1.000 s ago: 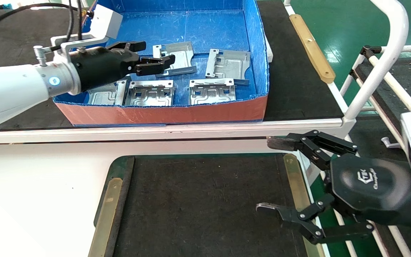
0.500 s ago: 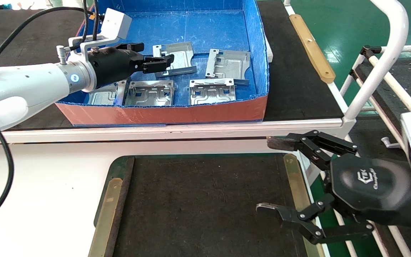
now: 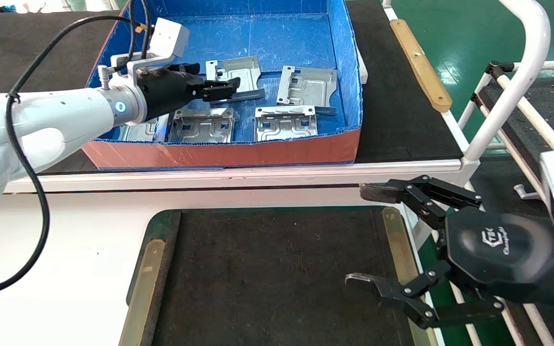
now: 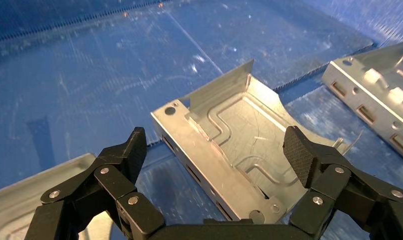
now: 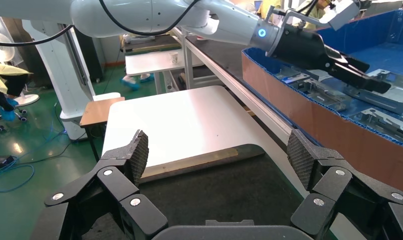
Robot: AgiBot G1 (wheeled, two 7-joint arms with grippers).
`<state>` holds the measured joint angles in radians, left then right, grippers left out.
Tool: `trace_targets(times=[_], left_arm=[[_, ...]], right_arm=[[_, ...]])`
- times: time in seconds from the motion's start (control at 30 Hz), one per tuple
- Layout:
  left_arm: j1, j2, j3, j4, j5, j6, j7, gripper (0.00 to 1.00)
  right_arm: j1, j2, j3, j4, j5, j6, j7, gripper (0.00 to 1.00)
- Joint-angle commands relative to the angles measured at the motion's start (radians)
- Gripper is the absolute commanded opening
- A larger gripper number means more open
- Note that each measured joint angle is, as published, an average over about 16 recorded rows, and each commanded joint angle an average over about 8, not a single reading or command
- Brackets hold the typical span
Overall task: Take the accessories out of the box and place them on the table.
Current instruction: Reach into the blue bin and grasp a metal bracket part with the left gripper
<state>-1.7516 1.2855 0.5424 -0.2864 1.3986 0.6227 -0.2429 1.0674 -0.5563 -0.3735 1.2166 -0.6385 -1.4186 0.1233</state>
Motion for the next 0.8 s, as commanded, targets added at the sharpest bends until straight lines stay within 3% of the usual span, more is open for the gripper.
trace_targets(times=[0.03,0.07,0.1,0.27,0.33,0.63,0.73,0.8], left_arm=[[-0.003,0.010,0.000,0.019,0.001,-0.008,0.008,1.00],[-0.004,0.013,0.000,0.025,0.001,-0.010,0.011,0.97],[-0.005,0.015,0.000,0.030,0.001,-0.012,0.013,0.87],[-0.008,0.020,-0.001,0.041,0.001,-0.017,0.017,0.24],[-0.008,0.019,-0.001,0.039,0.001,-0.016,0.016,0.02],[-0.006,0.016,-0.001,0.032,0.000,-0.013,0.014,0.00],[-0.005,0.015,0.000,0.030,0.000,-0.012,0.014,0.12],[-0.004,0.014,0.000,0.029,0.000,-0.011,0.013,0.12]], right_arm=[[0.000,0.000,0.000,0.000,0.000,0.000,0.000,0.95],[0.000,0.000,0.000,0.000,0.000,0.000,0.000,0.87],[0.000,0.000,0.000,0.000,0.000,0.000,0.000,0.75],[0.000,0.000,0.000,0.000,0.000,0.000,0.000,0.12],[0.000,0.000,0.000,0.000,0.000,0.000,0.000,0.00],[0.000,0.000,0.000,0.000,0.000,0.000,0.000,0.00],[0.000,0.000,0.000,0.000,0.000,0.000,0.000,0.00],[0.000,0.000,0.000,0.000,0.000,0.000,0.000,0.00]])
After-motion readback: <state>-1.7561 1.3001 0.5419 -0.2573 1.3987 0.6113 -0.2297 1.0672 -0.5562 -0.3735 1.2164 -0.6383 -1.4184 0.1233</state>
